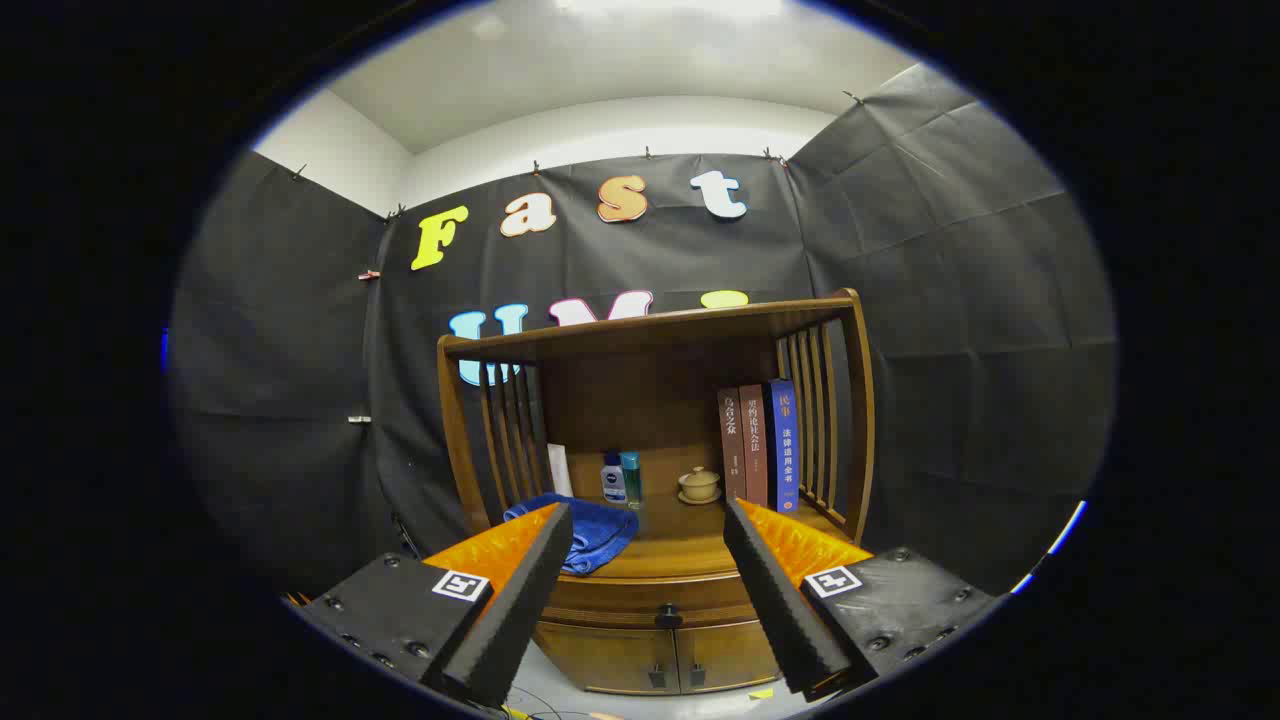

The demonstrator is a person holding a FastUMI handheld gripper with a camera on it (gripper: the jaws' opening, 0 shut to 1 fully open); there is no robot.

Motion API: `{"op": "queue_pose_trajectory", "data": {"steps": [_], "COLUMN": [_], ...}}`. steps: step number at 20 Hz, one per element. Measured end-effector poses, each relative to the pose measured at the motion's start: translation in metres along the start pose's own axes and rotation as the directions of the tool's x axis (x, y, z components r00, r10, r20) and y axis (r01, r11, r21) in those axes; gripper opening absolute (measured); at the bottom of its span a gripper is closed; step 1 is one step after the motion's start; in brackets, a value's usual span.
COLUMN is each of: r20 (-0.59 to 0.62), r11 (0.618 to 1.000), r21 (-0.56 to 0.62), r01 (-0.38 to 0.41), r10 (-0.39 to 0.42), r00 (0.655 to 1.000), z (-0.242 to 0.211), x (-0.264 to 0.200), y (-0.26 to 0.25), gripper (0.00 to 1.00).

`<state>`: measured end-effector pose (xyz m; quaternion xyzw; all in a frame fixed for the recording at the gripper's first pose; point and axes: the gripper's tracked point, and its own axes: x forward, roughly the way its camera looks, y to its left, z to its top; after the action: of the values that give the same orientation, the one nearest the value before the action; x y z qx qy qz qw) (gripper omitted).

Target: Pull open the drawer, take out the items inside it, and place them on the countertop above the cabinet.

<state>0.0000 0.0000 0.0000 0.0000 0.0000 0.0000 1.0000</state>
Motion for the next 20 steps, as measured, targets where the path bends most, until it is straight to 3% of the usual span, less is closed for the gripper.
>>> {"op": "queue_pose_trajectory", "data": {"steps": [20], "r20": [-0.016], "r11": [1.000], "r21": [-0.015], "r01": [-0.006], "r10": [0.006], "r00": [1.000], "z": [-0.0017], "x": [0.0098], "y": [-0.0030], "gripper": [0.99]}}
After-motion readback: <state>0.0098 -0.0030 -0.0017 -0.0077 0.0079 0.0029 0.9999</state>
